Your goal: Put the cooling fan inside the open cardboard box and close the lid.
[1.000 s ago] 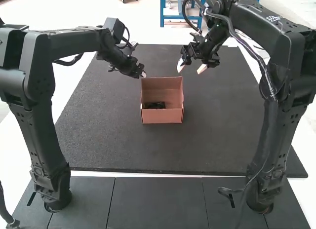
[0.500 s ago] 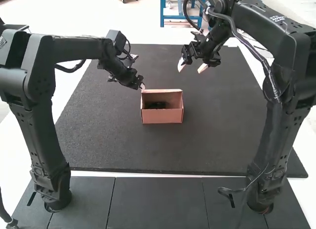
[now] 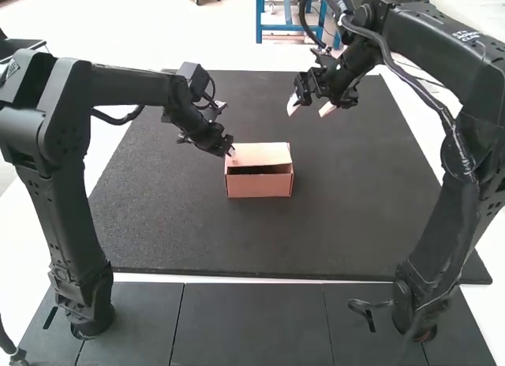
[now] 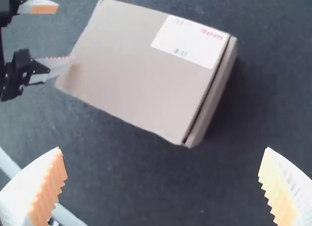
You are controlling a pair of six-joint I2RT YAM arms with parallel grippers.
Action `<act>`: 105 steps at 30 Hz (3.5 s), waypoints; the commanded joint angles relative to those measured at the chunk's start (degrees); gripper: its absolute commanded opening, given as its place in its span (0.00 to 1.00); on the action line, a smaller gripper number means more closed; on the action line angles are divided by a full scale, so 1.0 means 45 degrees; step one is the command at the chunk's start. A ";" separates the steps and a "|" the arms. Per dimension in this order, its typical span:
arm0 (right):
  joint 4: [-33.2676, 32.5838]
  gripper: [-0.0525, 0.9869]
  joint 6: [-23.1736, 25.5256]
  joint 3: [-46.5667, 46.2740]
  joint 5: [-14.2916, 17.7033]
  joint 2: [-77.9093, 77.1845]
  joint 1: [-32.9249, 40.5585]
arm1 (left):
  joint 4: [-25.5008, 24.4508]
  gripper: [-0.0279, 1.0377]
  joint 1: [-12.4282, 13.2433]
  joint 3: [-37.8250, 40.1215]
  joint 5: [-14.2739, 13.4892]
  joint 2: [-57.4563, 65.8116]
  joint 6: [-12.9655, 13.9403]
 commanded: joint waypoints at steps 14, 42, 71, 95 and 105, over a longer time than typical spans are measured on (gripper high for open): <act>0.0258 0.92 0.0035 -0.0014 -0.0224 -0.0539 -0.0076 | 0.0908 0.92 -0.0363 -0.1167 -0.0267 -0.0326 0.0107; 1.4242 0.92 0.3668 -0.9975 0.3682 -0.4621 -0.1971 | 1.2802 0.93 0.2332 -0.8648 -0.0990 -0.7259 -0.1514; 2.0492 0.93 0.1617 -1.9096 0.2940 -1.0402 -0.4998 | 1.7275 0.93 0.4676 -1.5992 -0.1068 -1.3021 -0.1671; 1.4496 0.93 0.1285 -2.1792 0.2510 -2.1281 -0.5486 | 1.0498 0.93 0.5125 -1.7027 -0.0169 -2.2923 -0.1593; 1.3324 0.93 0.1031 -2.1772 0.2432 -2.1320 -0.5760 | 0.7939 0.94 0.5105 -1.7007 0.0143 -2.2923 -0.0538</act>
